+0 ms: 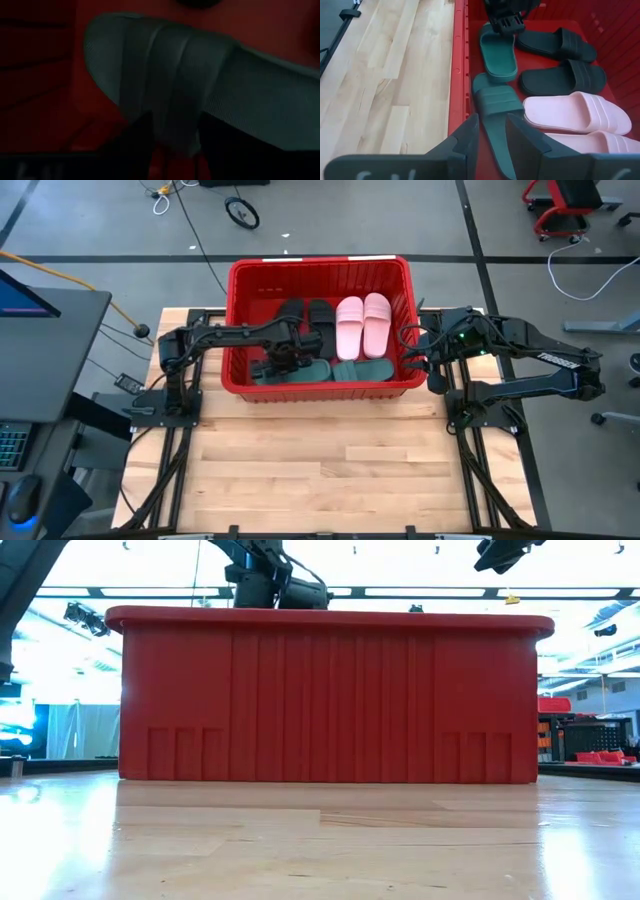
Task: Pick and place slides into bin
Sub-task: Put the green slipper into the red bin, then return to Home Position
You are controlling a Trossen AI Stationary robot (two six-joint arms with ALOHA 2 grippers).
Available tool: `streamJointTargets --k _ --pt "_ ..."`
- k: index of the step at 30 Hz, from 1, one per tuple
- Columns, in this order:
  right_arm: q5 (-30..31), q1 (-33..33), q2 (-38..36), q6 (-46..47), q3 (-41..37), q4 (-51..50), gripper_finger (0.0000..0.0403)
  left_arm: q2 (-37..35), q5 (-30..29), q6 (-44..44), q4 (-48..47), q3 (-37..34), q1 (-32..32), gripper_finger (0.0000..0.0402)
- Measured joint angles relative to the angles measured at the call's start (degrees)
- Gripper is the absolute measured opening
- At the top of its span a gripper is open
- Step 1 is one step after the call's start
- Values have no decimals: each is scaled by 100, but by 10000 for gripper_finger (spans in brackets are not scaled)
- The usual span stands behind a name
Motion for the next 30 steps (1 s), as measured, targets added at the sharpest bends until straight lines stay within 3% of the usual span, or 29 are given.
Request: streamJointTargets --k 5,10,17,21,26,30 --pt "0 2 -7 37 -2 -3 103 0 221 400 -674 521 -7 193" --pt "0 1 -146 259 -1 -15 103 -2 106 477 -1881 1666 -34 206" --pt "2 1 -700 286 -1 -268 103 -271 -758 1876 -1789 3443 -134 197" --pt "-1 1 -1166 409 0 -513 103 -276 -1326 3134 -1796 4697 -285 187" --pt "0 0 -1765 989 9 -609 103 -1181 -1287 4292 -763 4070 -466 181" --pt "-2 0 -2175 1359 9 -625 103 -1755 -1473 4361 -1207 3992 -674 183"
